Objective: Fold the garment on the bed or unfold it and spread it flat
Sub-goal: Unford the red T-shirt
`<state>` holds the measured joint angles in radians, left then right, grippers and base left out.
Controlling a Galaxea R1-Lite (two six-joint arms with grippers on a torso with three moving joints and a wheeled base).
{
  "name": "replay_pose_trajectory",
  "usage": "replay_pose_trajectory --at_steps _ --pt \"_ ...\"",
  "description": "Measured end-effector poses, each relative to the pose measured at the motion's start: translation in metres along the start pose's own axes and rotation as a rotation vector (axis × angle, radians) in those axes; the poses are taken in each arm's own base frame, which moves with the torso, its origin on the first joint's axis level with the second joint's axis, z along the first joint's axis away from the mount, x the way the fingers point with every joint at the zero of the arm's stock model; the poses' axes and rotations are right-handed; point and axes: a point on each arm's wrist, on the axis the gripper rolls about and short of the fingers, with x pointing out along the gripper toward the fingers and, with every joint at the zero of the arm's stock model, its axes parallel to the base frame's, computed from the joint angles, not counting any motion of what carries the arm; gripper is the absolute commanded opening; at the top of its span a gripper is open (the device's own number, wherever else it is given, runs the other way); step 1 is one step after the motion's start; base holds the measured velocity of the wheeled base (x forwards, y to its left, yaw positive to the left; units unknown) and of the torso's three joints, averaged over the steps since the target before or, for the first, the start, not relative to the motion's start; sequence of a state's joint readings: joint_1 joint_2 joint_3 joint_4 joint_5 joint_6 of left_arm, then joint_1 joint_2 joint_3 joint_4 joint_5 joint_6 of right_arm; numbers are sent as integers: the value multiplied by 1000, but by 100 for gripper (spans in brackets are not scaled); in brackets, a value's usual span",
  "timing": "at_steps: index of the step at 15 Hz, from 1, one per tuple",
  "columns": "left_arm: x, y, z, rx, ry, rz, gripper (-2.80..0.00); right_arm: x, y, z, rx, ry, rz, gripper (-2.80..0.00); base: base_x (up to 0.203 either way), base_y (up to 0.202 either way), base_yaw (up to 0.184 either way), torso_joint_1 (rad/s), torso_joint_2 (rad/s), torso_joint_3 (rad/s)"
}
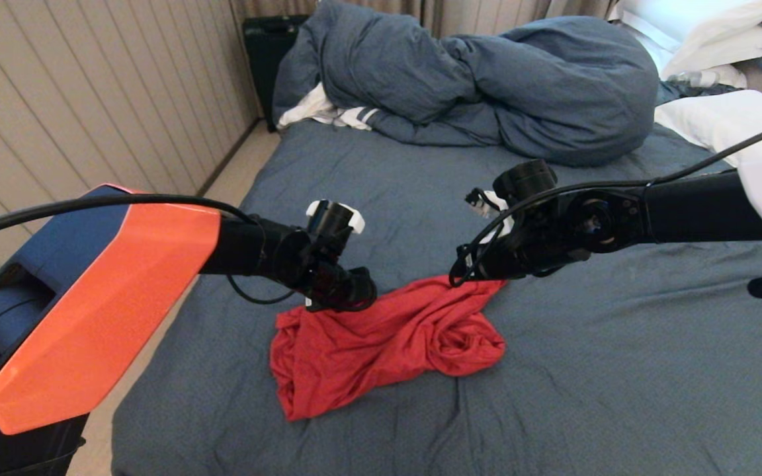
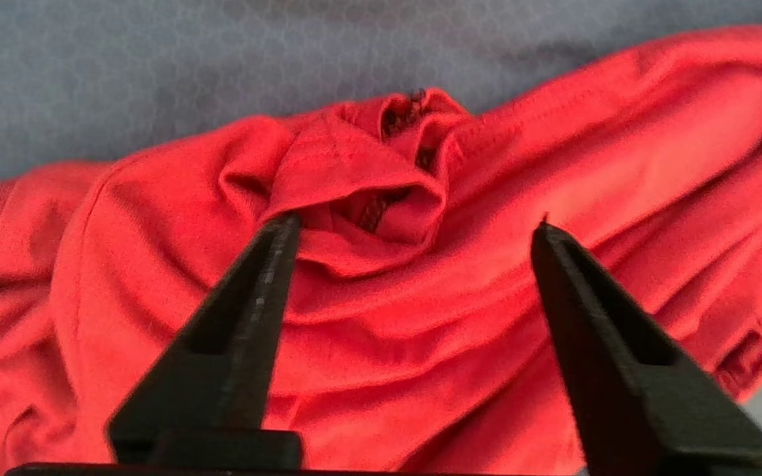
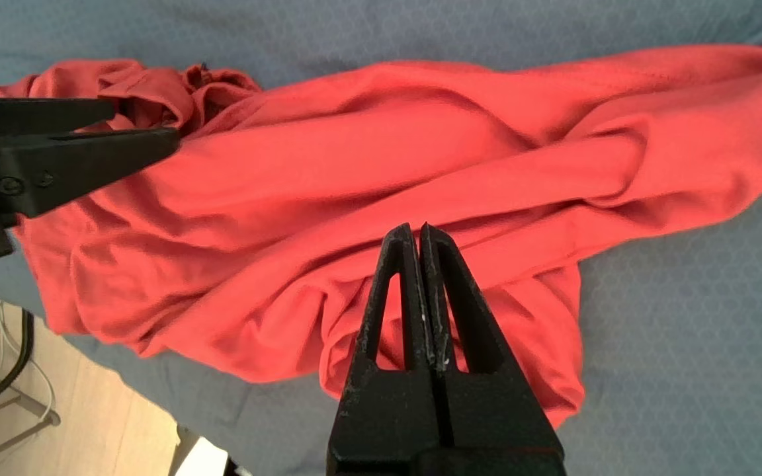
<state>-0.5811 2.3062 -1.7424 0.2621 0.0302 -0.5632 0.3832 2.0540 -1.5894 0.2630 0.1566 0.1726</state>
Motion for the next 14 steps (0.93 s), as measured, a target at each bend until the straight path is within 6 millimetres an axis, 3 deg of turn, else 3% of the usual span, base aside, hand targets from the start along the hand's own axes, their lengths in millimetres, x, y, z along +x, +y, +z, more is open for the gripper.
replay_pose_trajectory --at_steps 3,4,14 --pt "6 1 -1 -2 7 5 0 4 -1 -1 0 6 -1 -280 0 0 0 0 0 0" --pt "7 1 -2 -4 9 5 -280 5 -1 -1 1 5 -2 -280 0 0 0 0 0 0" --pt "13 -6 -13 6 42 0 -280 6 -3 3 -2 -21 -13 -280 0 0 0 0 0 0"
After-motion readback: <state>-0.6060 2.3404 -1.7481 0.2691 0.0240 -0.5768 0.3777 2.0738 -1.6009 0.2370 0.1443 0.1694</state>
